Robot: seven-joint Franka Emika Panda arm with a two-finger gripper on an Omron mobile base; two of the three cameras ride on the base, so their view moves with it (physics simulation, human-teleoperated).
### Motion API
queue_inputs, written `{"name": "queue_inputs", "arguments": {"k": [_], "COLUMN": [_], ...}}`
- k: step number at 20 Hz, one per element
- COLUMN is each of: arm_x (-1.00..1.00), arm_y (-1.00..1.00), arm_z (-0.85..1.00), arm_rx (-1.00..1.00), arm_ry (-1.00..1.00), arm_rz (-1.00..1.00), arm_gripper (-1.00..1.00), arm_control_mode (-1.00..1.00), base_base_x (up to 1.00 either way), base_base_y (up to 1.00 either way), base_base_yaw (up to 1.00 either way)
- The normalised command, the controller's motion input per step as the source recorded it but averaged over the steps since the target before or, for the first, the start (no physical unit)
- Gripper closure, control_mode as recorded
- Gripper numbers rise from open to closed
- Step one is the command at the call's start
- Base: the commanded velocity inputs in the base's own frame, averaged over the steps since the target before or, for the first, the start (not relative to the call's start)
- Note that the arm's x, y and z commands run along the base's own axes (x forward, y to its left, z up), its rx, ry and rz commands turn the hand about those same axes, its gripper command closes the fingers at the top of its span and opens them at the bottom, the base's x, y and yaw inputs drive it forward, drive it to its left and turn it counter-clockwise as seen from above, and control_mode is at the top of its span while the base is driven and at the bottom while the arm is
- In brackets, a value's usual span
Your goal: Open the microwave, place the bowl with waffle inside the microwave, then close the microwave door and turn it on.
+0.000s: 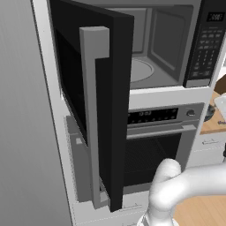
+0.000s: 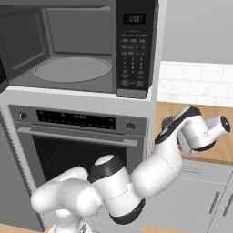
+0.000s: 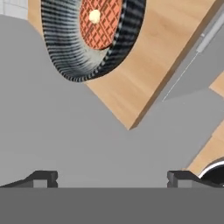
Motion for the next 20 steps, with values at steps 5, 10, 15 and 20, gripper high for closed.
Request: {"name": "queue_inputs", "arguments": {"k": [5, 10, 15, 20], "arm_x": [0.51, 0.50, 0.27, 0.00], "arm_y": [-0.26, -0.16, -0.04, 0.00], "arm_z": [-0.28, -0.34, -0.34, -0.43], "arm_rx": [0.15, 0.03, -0.01, -0.03], "arm_ry": [0.10, 0.14, 0.06, 0.01], "arm_rz": [-0.11, -0.18, -0.13, -0.10], "arm_gripper": [-1.00, -1.00, -1.00, -1.00], "arm_control_mode": [-1.00, -1.00, -1.00, -1.00], "base_base_x": [0.00, 0.00, 0.00, 0.00], "base_base_y": [0.00, 0.00, 0.00, 0.00], "base_base_yaw": [0.00, 0.00, 0.00, 0.00]}}
